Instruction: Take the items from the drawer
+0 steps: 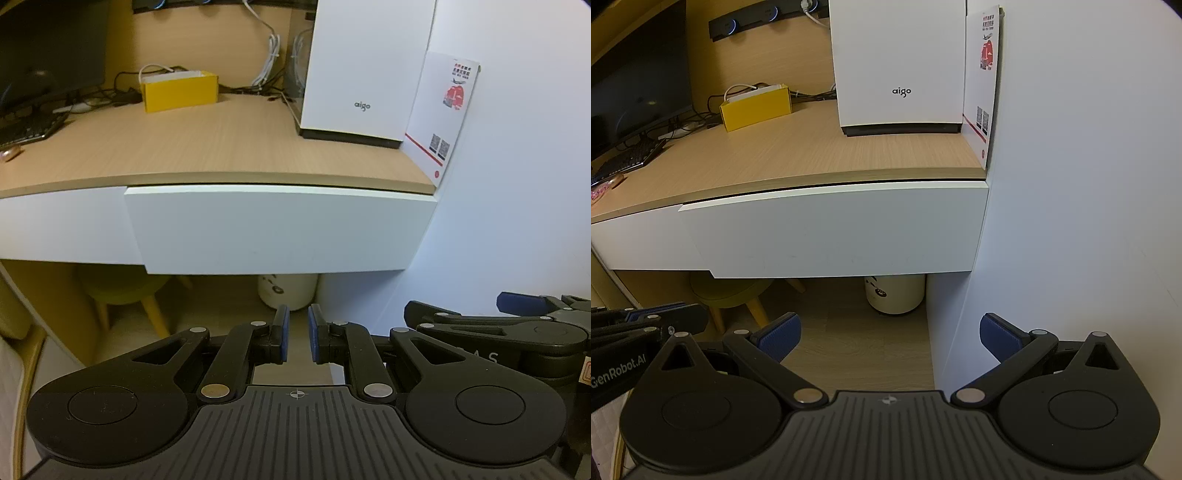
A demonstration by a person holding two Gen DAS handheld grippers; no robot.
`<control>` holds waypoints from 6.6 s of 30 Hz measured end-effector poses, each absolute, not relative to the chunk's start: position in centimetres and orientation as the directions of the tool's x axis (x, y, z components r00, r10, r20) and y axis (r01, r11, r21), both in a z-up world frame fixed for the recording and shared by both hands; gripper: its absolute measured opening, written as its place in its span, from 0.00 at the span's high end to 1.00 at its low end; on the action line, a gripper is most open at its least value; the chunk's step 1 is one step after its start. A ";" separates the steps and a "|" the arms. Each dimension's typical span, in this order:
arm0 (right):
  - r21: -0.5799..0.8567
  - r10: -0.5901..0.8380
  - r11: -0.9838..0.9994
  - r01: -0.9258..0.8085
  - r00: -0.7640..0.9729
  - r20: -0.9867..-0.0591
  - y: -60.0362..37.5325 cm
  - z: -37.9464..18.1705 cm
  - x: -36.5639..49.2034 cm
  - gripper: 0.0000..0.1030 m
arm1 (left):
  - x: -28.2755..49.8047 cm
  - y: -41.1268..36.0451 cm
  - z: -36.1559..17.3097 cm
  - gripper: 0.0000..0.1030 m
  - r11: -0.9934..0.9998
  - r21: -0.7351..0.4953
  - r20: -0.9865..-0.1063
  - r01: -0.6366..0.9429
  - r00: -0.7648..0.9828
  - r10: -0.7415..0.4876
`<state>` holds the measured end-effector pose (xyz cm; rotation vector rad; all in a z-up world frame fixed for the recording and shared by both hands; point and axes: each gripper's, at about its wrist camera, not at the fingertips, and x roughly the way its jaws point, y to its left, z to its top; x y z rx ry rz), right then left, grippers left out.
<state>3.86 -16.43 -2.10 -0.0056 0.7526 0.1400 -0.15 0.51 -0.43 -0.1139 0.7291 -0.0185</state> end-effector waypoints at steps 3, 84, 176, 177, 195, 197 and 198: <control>0.046 0.128 0.990 -0.132 0.719 -0.683 -16.5 -2.1 4.0 0.00 | -0.1 0.5 -0.3 0.87 0.993 -0.111 -0.665 -0.024 0.745 -0.056; -0.020 0.093 0.989 -0.148 0.719 -0.689 -10.4 -2.3 12.9 0.00 | 13.0 20.7 -0.5 0.85 0.947 -0.247 -0.622 -0.206 0.783 0.008; 0.010 0.148 0.977 -0.213 0.642 -0.752 -4.0 -5.2 25.5 0.00 | 23.3 13.7 -3.0 0.80 0.988 -0.155 -0.764 0.021 0.631 -0.133; 0.014 0.154 0.976 -0.216 0.649 -0.745 -4.3 -5.2 25.4 0.00 | 23.4 13.6 -2.9 0.80 0.989 -0.149 -0.771 0.023 0.623 -0.130; -0.038 0.049 0.991 -0.128 0.619 -0.784 -8.0 -6.3 24.2 0.00 | 18.2 12.8 -2.2 0.80 0.988 -0.147 -0.821 0.055 0.550 -0.153; -0.043 0.041 0.992 -0.121 0.612 -0.790 -8.0 -6.2 23.4 0.00 | 17.4 12.6 -2.1 0.80 0.988 -0.142 -0.830 0.066 0.536 -0.155; -0.044 0.036 0.992 -0.116 0.609 -0.792 -8.1 -6.2 22.8 0.00 | 17.0 12.5 -2.0 0.80 0.987 -0.141 -0.835 0.072 0.528 -0.158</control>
